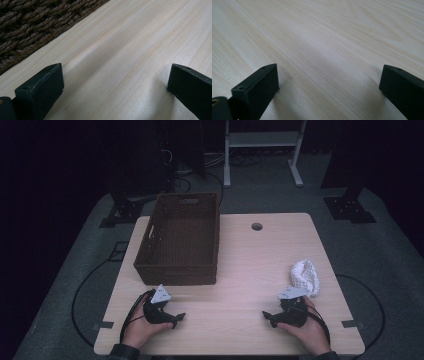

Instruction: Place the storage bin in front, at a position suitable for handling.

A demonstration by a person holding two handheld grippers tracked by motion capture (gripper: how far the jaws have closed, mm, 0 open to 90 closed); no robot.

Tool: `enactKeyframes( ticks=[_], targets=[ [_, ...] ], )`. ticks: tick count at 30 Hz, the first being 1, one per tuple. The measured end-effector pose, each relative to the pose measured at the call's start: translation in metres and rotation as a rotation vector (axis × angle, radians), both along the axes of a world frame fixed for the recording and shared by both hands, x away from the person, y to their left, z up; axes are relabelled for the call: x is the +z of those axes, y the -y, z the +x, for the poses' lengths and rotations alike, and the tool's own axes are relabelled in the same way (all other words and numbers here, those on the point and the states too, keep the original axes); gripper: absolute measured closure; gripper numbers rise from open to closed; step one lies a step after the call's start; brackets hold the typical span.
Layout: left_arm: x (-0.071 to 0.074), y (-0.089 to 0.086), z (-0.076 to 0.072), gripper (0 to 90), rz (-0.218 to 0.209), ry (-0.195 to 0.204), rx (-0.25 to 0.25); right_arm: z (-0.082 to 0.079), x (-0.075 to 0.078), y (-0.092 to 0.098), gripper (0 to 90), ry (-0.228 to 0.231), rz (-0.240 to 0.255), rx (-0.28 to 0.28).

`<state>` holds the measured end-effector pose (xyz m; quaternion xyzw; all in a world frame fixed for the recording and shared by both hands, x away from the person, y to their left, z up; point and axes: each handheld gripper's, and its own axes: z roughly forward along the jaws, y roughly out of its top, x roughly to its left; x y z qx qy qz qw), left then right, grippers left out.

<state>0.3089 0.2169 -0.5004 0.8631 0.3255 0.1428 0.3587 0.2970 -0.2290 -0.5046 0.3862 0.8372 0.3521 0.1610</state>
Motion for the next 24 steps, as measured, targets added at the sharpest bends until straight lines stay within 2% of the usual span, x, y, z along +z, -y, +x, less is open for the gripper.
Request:
enactKeyframes(
  ticks=[6,11,14,20,24],
  targets=[
    [0.000,0.000,0.000,0.0,-0.001,0.000,0.000,0.000,0.000,0.000,1.7,-0.001,0.001,0.000],
    [0.002,-0.002,-0.001,6.4,-0.027,-0.003,0.003,-0.001,0.000,0.000,1.6,-0.001,0.001,0.000],
    [0.004,-0.002,-0.003,13.0,-0.021,-0.005,-0.008,-0.002,0.000,0.000,1.6,-0.003,0.003,-0.004],
    [0.007,-0.001,-0.004,17.3,-0.035,-0.013,-0.032,-0.002,0.000,0.000,1.6,-0.004,0.003,-0.005],
    [0.013,-0.002,-0.005,19.9,-0.047,0.008,-0.028,-0.002,0.000,0.000,1.6,-0.004,0.003,-0.005]
  ],
)
